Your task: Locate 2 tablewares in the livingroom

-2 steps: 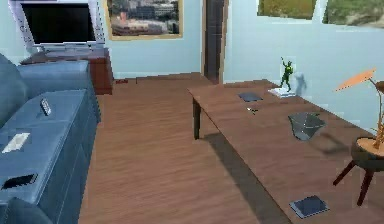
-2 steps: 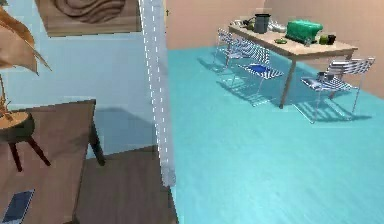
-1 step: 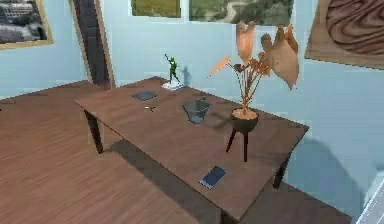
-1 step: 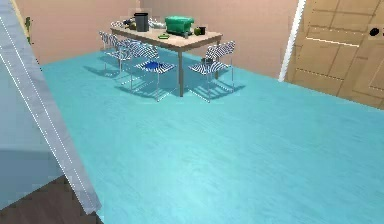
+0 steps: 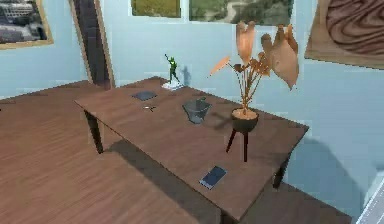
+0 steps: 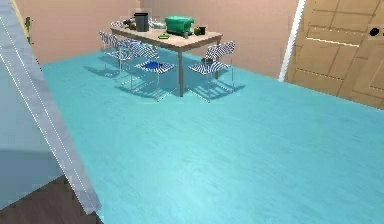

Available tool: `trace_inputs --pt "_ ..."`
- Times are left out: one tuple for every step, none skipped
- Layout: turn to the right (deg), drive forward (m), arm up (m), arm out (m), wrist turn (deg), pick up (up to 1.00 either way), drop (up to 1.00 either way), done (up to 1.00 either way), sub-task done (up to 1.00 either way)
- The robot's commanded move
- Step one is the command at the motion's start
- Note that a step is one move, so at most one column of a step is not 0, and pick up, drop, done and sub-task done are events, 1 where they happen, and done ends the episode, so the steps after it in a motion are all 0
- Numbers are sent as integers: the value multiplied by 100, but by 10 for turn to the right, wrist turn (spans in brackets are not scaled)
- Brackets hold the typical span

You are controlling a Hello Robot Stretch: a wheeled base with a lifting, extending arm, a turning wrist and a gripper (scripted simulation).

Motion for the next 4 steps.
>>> trace_inputs --pt "-330 0 0 0 0 0 0 0 0" --pt "0 100 0 0 0 0 0 0 0" --pt "-120 0 0 0 0 0 0 0 0" --pt "0 20 0 0 0 0 0 0 0"
